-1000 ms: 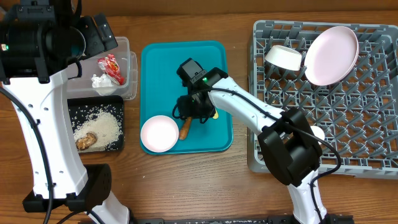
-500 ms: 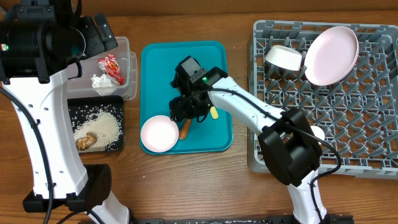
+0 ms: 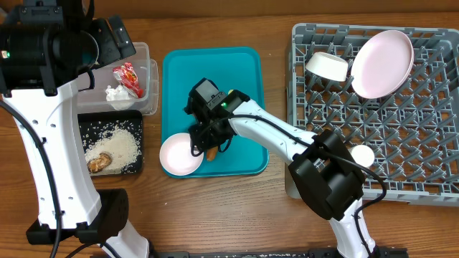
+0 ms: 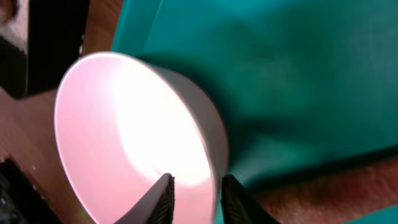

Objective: Sort waste into correct bins and load items into the dishwasher
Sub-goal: 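Carry the pink bowl into the dish rack and release it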

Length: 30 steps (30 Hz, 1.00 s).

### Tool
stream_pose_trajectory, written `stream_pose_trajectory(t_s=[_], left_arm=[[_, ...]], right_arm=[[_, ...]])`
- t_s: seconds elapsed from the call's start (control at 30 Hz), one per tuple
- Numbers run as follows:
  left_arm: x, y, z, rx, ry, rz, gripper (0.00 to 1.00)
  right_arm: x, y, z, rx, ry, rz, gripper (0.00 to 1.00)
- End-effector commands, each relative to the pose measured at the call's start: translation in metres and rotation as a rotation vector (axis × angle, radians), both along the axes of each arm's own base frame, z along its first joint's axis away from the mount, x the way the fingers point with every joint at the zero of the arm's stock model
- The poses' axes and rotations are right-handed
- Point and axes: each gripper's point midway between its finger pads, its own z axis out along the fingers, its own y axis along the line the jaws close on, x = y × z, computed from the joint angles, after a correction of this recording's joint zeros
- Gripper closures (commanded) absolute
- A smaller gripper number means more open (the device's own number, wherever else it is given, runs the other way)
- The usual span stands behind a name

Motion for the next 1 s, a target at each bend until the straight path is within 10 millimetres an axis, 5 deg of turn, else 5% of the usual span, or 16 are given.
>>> stream_pose_trajectory(t_s=[0.0,0.1,0.3,0.5,0.73,0.97], left_arm=[[0.001,-0.002,0.001,-0.015,-0.006,0.006,0.00],[0.002,-0.001,0.001,-0.015,-0.007,0.006,0.00],[0.002,-0.001,0.001,-0.015,-0.007,0.007,0.00],[0.001,-0.001,0.001,-0.015,-0.006,0.006,0.00],[0.002,-0.001,0.001,-0.015,-0.007,0.006,0.00],[0.002,-0.001,0.001,-0.015,-0.006,0.006,0.00]], right_arm=[[0.009,-0.008,0.002,-0.031,-0.018,-0.061,0.82],[0.013,-0.013,0.000,-0.057,-0.026,-0.095,0.96],[0.022,-0.019,0.005,-0.055,-0.024,-0.119,0.96],[0.054,-0.044,0.056,-0.055,-0.104,-0.191,0.96],[0.113,-0.138,0.151,-0.243,-0.413,-0.435,0.96],[0.128,-0.259,0.204,-0.664,-0.670,-0.696,0.96]])
